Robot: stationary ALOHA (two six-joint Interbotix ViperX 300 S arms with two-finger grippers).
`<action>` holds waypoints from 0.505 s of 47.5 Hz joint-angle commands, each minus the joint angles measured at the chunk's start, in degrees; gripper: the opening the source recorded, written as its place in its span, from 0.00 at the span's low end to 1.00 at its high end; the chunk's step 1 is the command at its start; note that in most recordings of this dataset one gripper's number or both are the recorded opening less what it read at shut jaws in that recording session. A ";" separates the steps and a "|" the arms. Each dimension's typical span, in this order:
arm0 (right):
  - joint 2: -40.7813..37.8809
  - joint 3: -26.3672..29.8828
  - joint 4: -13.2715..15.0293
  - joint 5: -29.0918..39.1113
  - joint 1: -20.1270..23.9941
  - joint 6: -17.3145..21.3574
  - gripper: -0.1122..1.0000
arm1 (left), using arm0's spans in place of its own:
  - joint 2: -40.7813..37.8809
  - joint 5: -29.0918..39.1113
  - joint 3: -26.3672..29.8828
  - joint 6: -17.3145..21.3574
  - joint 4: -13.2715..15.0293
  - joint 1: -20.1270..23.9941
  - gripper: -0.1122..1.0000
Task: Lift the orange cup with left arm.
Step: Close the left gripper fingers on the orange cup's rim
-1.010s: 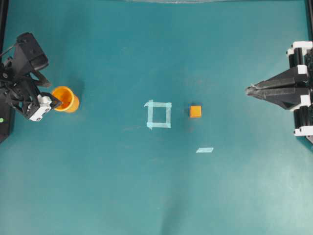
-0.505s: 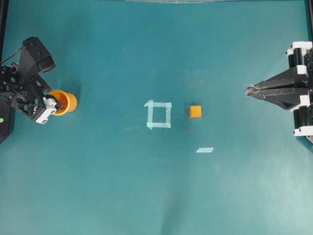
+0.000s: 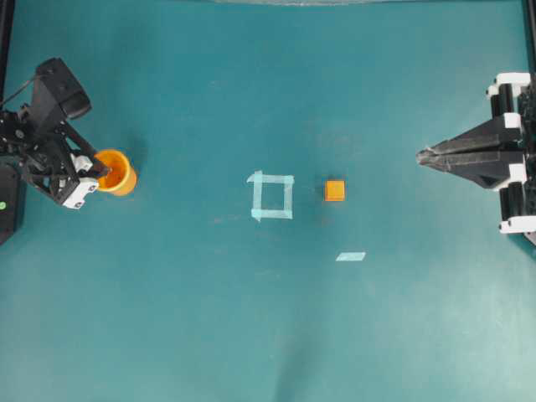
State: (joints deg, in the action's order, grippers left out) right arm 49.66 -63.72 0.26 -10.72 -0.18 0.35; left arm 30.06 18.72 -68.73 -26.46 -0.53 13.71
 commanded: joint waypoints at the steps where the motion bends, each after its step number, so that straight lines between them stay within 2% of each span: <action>1: -0.35 1.49 -0.09 -0.26 0.00 0.09 0.10 | 1.41 -0.44 1.49 0.18 -0.09 -0.18 0.43; 24: -0.26 1.76 -0.18 1.41 0.00 0.09 0.10 | 3.34 0.70 1.14 0.00 -0.09 -0.18 0.39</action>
State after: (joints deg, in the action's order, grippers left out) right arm 49.57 -63.63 0.18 -9.23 -0.18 0.35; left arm 33.40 19.51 -68.47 -26.46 -0.44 13.71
